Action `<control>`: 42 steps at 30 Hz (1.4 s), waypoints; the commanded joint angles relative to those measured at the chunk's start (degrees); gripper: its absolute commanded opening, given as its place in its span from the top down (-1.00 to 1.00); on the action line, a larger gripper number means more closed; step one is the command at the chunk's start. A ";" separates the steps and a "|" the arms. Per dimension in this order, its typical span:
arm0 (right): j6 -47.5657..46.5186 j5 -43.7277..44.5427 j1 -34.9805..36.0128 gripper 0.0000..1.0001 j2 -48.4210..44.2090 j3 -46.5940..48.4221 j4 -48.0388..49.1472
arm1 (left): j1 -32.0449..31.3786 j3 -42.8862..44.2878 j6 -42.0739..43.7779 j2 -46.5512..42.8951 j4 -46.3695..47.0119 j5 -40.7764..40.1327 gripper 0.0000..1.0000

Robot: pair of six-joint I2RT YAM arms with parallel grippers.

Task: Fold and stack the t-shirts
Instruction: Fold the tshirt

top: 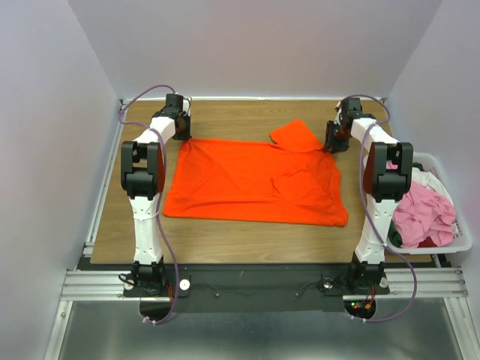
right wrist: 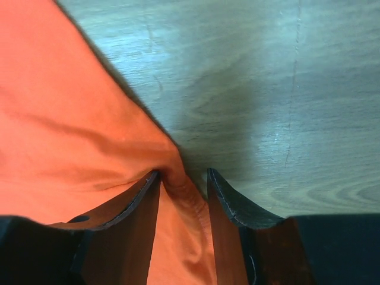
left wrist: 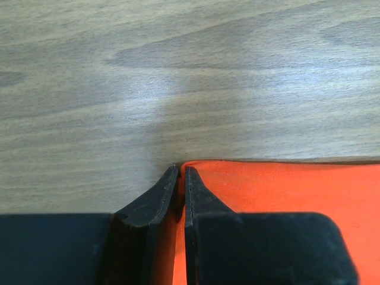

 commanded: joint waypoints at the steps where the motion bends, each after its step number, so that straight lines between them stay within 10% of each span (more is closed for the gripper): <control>1: -1.93 -3.97 -0.37 0.13 -3.01 3.65 1.78 | 0.14 -0.64 0.31 1.98 -3.14 0.09 0.77; 13: -1.84 -3.10 -0.37 0.17 -0.82 3.74 1.78 | 0.23 -0.29 0.05 1.98 -3.23 -0.26 0.78; 27: -3.16 -4.77 -0.72 0.50 1.82 2.60 1.95 | 1.37 -0.90 -0.22 1.72 -3.41 -0.96 0.96; 33: -3.25 -4.68 -0.72 0.98 3.22 3.21 1.95 | 1.98 -1.43 -0.48 1.63 -3.32 -0.96 1.00; 42: -2.98 -2.40 -0.72 0.99 4.02 8.66 2.22 | 3.91 0.50 -1.62 0.85 -3.24 -1.40 1.00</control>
